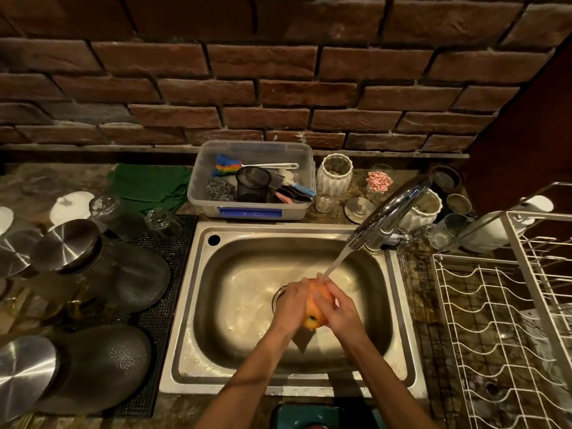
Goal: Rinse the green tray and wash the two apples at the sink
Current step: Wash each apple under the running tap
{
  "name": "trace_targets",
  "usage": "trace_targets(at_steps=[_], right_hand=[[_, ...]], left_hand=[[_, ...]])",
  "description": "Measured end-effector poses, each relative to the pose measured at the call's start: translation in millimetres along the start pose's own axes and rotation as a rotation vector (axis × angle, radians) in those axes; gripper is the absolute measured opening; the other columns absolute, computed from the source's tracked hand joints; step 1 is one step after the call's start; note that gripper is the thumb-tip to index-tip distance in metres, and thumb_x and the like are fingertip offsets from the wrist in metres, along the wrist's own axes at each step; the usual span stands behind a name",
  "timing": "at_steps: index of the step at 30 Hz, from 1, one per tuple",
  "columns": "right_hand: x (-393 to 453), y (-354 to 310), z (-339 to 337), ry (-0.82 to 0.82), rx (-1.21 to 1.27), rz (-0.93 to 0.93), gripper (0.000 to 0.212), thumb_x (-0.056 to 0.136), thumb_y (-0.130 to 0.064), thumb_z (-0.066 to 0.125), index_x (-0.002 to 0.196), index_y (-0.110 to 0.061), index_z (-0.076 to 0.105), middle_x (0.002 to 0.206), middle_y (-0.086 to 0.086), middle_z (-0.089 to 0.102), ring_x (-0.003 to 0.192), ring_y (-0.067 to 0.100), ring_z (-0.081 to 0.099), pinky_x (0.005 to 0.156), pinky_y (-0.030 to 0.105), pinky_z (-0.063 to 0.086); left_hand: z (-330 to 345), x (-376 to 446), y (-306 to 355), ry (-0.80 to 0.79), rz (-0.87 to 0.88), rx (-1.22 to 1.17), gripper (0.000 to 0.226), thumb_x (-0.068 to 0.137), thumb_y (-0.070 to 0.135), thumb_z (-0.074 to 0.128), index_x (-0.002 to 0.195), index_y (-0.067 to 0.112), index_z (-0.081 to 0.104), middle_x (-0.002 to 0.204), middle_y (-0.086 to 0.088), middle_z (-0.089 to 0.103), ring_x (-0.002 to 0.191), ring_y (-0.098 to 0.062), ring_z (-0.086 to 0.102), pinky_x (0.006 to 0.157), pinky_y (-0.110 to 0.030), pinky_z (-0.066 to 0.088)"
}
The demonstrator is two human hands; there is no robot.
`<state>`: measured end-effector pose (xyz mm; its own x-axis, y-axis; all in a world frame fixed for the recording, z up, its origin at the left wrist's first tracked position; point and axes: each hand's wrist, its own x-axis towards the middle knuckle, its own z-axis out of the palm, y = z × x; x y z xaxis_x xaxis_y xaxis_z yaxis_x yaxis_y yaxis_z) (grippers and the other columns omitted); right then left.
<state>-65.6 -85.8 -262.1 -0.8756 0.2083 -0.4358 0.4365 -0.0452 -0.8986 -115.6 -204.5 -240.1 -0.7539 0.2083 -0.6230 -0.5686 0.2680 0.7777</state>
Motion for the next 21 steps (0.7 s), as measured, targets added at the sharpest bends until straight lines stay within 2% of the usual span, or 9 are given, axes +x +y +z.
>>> trace_targets(at_steps=[2, 5, 9, 11, 13, 15, 16, 18, 21], right_hand=[[-1.5, -4.3, -2.4, -0.039, -0.175, -0.123, 0.050, 0.094, -0.036, 0.063, 0.143, -0.028, 0.051, 0.136, -0.007, 0.054, 0.124, 0.013, 0.055, 0.102, 0.035, 0.053], [-7.5, -7.3, -0.8, -0.092, -0.297, -0.233, 0.053, 0.092, -0.041, 0.063, 0.142, -0.029, 0.052, 0.135, -0.012, 0.051, 0.124, 0.005, 0.052, 0.099, 0.021, 0.049], [-12.3, -0.1, 10.1, 0.026, -0.206, -0.222, 0.046, 0.098, -0.028, 0.060, 0.142, -0.034, 0.049, 0.134, -0.019, 0.047, 0.122, -0.002, 0.051, 0.090, 0.012, 0.050], [-8.9, -4.0, 18.7, 0.093, -0.123, -0.164, 0.033, 0.099, -0.027, 0.057, 0.130, -0.041, 0.054, 0.129, -0.016, 0.048, 0.118, 0.002, 0.054, 0.087, 0.014, 0.053], [-5.8, -7.1, 22.3, 0.127, -0.036, -0.120, 0.023, 0.100, -0.027, 0.056, 0.116, -0.044, 0.059, 0.126, -0.008, 0.050, 0.112, 0.001, 0.057, 0.083, 0.013, 0.054], [-3.7, -7.7, 23.1, 0.114, 0.020, -0.090, 0.020, 0.100, -0.029, 0.056, 0.114, -0.041, 0.064, 0.128, -0.003, 0.053, 0.111, 0.001, 0.059, 0.085, 0.017, 0.055], [-2.7, -7.6, 22.7, 0.096, 0.066, -0.059, 0.020, 0.100, -0.030, 0.056, 0.116, -0.038, 0.065, 0.129, -0.002, 0.056, 0.113, 0.005, 0.060, 0.089, 0.023, 0.056], [-1.4, -8.8, 22.3, 0.069, 0.214, 0.049, 0.022, 0.100, -0.035, 0.054, 0.118, -0.035, 0.066, 0.124, 0.000, 0.064, 0.115, 0.020, 0.063, 0.091, 0.039, 0.058], [1.6, -11.7, 18.6, 0.037, 0.459, 0.263, 0.025, 0.101, -0.042, 0.049, 0.116, -0.032, 0.067, 0.115, 0.004, 0.072, 0.112, 0.027, 0.067, 0.081, 0.047, 0.060]], left_hand=[[-2.4, -4.5, 1.4, -0.047, -0.160, -0.192, 0.046, 0.102, 0.052, 0.038, 0.127, 0.016, 0.052, 0.120, -0.014, 0.063, 0.104, -0.031, 0.067, 0.080, -0.048, 0.062], [-10.7, -6.8, 2.4, -0.111, -0.289, -0.371, 0.049, 0.097, 0.061, 0.042, 0.124, 0.023, 0.057, 0.118, -0.015, 0.065, 0.102, -0.035, 0.068, 0.079, -0.056, 0.061], [-5.4, 0.3, 5.2, -0.008, -0.243, -0.173, 0.050, 0.098, 0.060, 0.040, 0.125, 0.021, 0.055, 0.117, -0.010, 0.062, 0.100, -0.030, 0.067, 0.080, -0.049, 0.062], [2.2, 3.2, 1.9, 0.098, -0.083, -0.008, 0.044, 0.100, 0.058, 0.035, 0.117, 0.023, 0.057, 0.109, -0.004, 0.064, 0.094, -0.017, 0.065, 0.081, -0.037, 0.059], [6.3, 2.7, -1.7, 0.140, 0.053, 0.050, 0.032, 0.102, 0.054, 0.034, 0.105, 0.031, 0.057, 0.100, 0.005, 0.066, 0.088, -0.006, 0.064, 0.069, -0.018, 0.051], [4.2, 1.9, -5.0, 0.136, 0.121, 0.070, 0.028, 0.103, 0.048, 0.033, 0.107, 0.033, 0.056, 0.097, 0.011, 0.064, 0.087, -0.005, 0.064, 0.058, -0.006, 0.045], [3.4, 2.1, -8.0, 0.127, 0.151, 0.091, 0.029, 0.103, 0.047, 0.032, 0.111, 0.031, 0.056, 0.101, 0.009, 0.064, 0.089, -0.008, 0.064, 0.059, -0.006, 0.044], [3.8, 3.7, -15.1, 0.096, 0.218, 0.235, 0.034, 0.102, 0.050, 0.030, 0.123, 0.032, 0.050, 0.118, 0.003, 0.058, 0.102, -0.010, 0.058, 0.076, -0.014, 0.046], [8.3, 7.1, -22.4, 0.088, 0.396, 0.628, 0.046, 0.097, 0.059, 0.023, 0.136, 0.037, 0.035, 0.133, 0.001, 0.037, 0.119, -0.011, 0.040, 0.100, -0.030, 0.045]])
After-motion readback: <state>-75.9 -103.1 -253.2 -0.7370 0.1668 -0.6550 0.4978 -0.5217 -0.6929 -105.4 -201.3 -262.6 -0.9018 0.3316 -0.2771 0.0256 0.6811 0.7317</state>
